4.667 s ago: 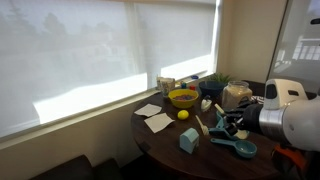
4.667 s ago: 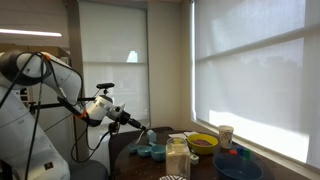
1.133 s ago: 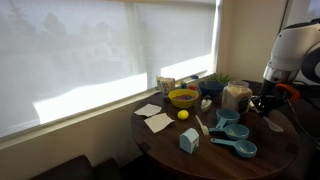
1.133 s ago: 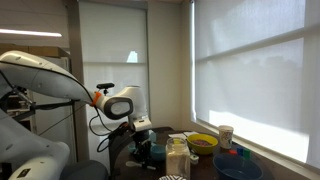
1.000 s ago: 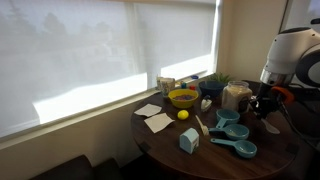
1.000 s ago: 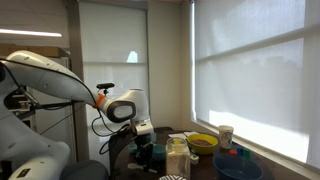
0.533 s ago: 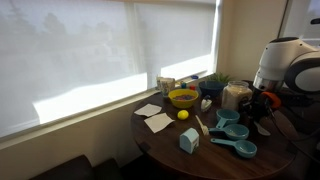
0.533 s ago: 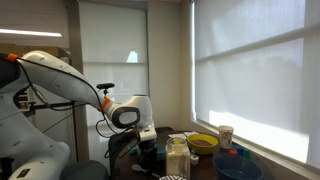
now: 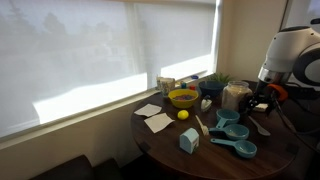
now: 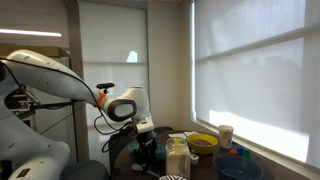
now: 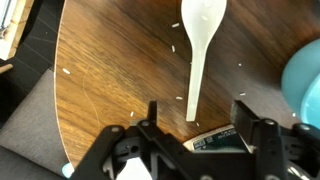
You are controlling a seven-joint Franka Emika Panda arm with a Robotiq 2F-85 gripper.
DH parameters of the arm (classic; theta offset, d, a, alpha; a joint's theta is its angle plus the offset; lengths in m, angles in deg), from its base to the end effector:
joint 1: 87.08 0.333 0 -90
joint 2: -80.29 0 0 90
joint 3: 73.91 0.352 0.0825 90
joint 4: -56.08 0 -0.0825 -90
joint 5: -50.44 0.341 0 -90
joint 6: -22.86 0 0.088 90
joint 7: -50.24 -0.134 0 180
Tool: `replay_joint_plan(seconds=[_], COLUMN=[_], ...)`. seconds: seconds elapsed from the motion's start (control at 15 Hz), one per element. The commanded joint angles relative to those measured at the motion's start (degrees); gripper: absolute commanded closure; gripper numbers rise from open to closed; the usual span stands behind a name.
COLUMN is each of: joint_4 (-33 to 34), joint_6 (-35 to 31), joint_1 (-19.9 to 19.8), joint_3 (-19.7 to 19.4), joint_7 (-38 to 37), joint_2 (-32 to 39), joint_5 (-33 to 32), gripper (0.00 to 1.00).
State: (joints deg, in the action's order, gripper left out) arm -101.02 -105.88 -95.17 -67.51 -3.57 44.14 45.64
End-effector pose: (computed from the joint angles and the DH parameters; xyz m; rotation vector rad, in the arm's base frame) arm 0.2994 -0.0124 0.4397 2.7342 -1.3846 0.2710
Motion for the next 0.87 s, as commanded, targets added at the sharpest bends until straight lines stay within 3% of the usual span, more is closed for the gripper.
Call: replay_joint_plan(seconds=[0.0, 0.27, 0.67, 0.8], joint_4=[-1.01, -0.39, 0.66, 0.2], joint_6=[3.42, 5.6, 13.44, 11.59], joint_1=[-0.22, -0.59, 0.2, -1.09], joint_3=[0.15, 0.62, -0.72, 0.56], joint_7=[4.71, 11.27, 17.88, 16.91], joint_2=[-8.31, -13.78, -18.62, -17.72], joint_5=[-2.09, -4.14, -0.93, -1.53], gripper=[0.0, 0.0, 0.0, 0.0])
